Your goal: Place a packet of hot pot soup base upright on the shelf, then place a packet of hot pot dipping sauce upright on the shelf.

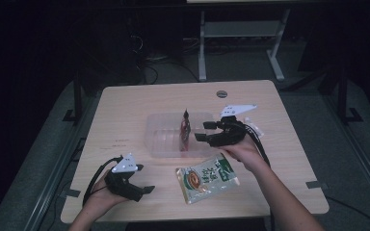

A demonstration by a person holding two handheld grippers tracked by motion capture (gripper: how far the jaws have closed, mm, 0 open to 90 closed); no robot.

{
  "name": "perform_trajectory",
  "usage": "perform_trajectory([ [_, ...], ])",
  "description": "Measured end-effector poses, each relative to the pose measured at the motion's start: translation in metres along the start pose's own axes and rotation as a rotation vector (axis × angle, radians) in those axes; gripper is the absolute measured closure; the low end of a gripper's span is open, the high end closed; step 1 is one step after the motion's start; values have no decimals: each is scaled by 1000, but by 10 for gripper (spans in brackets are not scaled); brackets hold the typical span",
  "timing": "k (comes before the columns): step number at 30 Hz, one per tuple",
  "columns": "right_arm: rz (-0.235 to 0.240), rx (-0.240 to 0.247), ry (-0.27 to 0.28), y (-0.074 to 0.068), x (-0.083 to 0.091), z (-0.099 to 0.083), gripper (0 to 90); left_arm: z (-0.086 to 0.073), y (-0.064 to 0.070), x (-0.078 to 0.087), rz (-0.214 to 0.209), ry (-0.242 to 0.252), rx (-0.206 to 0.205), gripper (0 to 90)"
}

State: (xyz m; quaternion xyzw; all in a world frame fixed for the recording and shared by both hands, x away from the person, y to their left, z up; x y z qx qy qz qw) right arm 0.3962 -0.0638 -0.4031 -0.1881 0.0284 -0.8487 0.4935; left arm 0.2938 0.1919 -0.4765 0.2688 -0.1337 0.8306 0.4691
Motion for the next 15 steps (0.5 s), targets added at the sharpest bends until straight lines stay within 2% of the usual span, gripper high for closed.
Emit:
perform_trajectory([
  [3,-30,44,-28,-2,7,-5,290,0,0,1,6,7,7,131],
  [7,-50,55,-52,-3,18,-13,257,-1,-1,1,4,4,8,129],
  [9,-69,66,-66,-4,24,-17,247,-1,-1,0,2,8,22,127],
  [13,-88,73,-85,-4,36,-27,246,-1,-1,0,3,-1,5,125],
  [15,-94,74,-91,-3,42,-32,246,-1,-1,0,6,2,11,125],
])
Point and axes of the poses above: each handheld gripper's, and its own axes: x roughly backward along the jaws, z roughly out of its top, y roughly to its right, the point moved 7 cm from there along -x, roughly forward along the jaws, and after that the axes turned 10 degrees about y, right-handed, at the moved point
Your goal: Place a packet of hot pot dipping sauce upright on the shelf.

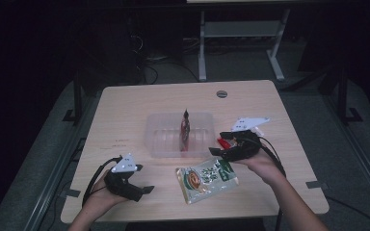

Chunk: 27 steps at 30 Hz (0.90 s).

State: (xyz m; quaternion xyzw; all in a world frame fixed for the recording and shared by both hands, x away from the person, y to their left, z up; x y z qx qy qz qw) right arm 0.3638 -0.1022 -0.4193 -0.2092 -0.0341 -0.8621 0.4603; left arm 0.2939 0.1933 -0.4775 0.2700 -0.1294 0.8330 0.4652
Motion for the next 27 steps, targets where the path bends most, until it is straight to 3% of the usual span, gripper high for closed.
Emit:
perform_trajectory([
  [10,-28,17,-49,10,18,-20,249,-2,0,0,4,-13,5,126],
  [17,-80,-14,-83,33,19,-32,308,-3,0,0,2,-16,11,127],
  [24,-148,-42,-78,60,23,-37,363,-4,0,-1,2,-16,19,127],
  [27,-175,-53,-80,70,24,-38,467,-4,-1,0,3,-21,14,127],
])
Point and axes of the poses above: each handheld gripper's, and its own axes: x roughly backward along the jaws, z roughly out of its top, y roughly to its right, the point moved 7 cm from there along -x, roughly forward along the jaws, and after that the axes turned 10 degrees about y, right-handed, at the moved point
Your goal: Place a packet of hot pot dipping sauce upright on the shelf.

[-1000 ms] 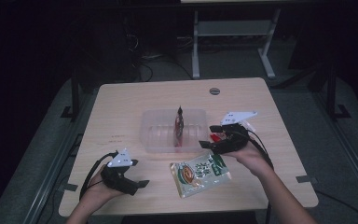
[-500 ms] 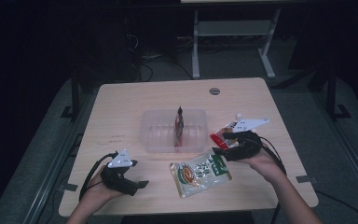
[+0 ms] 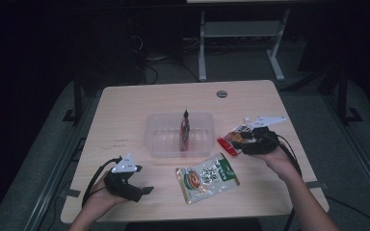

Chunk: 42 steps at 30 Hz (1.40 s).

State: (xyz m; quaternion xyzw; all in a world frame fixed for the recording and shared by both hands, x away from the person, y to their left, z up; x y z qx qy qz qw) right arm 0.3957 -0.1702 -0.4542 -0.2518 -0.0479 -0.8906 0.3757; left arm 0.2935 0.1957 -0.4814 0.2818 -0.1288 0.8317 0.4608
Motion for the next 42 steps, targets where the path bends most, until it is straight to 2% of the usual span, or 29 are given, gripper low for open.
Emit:
perform_trajectory([
  [5,-63,-35,-3,19,-8,0,730,0,0,-1,-1,0,-3,127],
  [8,-107,-33,-15,31,-15,1,846,0,0,-2,-1,-1,3,127],
  [10,-120,-51,-23,38,-19,2,894,0,-1,-3,-2,-3,3,127],
  [14,-131,-34,-44,50,-27,1,896,0,0,-4,-2,-6,0,128],
  [16,-130,-46,-80,54,-33,-4,896,0,0,-4,-2,-6,-1,128],
  [18,-137,-31,-110,58,-40,-9,896,0,0,-4,-2,-5,2,128],
  [20,-127,-37,-135,57,-46,-12,896,-1,0,-4,-2,-7,1,128],
  [23,-150,16,-195,58,-53,-20,896,-1,0,-4,-2,-8,2,128],
  [24,-154,18,-206,58,-54,-21,897,-1,0,-4,-2,-9,1,129],
  [34,-185,52,-260,58,-61,-31,900,-2,1,-5,-5,-16,2,130],
  [42,-167,12,-281,58,-56,-32,899,-2,1,-5,-9,-16,5,130],
])
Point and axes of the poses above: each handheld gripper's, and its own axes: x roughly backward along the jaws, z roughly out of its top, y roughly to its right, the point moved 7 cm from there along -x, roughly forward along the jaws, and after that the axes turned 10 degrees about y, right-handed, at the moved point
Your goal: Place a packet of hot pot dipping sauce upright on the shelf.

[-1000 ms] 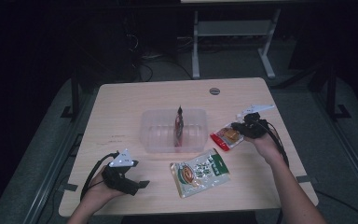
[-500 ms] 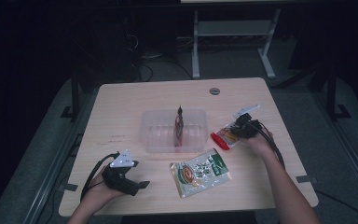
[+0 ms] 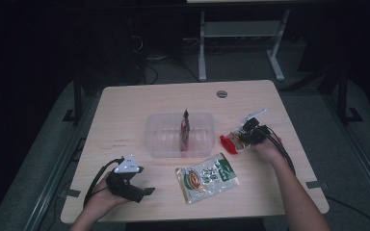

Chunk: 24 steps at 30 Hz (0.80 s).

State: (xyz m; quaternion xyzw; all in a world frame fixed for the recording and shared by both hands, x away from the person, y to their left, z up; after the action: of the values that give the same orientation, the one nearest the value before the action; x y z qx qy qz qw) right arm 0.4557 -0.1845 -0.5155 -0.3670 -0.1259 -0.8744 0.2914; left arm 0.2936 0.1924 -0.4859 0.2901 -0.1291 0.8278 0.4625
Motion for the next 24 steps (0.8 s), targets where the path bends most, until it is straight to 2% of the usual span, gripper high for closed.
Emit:
perform_trajectory([
  [5,7,31,-21,-2,5,-4,899,0,0,1,2,5,3,130],
  [9,15,22,-38,-3,12,-10,899,1,0,2,6,6,2,131],
  [15,19,72,-55,-7,23,-21,898,1,1,2,3,6,-5,131],
  [18,23,65,-67,-10,27,-24,898,2,2,2,2,6,-3,131],
  [24,28,88,-74,-10,29,-25,897,2,2,2,-1,7,-5,131],
])
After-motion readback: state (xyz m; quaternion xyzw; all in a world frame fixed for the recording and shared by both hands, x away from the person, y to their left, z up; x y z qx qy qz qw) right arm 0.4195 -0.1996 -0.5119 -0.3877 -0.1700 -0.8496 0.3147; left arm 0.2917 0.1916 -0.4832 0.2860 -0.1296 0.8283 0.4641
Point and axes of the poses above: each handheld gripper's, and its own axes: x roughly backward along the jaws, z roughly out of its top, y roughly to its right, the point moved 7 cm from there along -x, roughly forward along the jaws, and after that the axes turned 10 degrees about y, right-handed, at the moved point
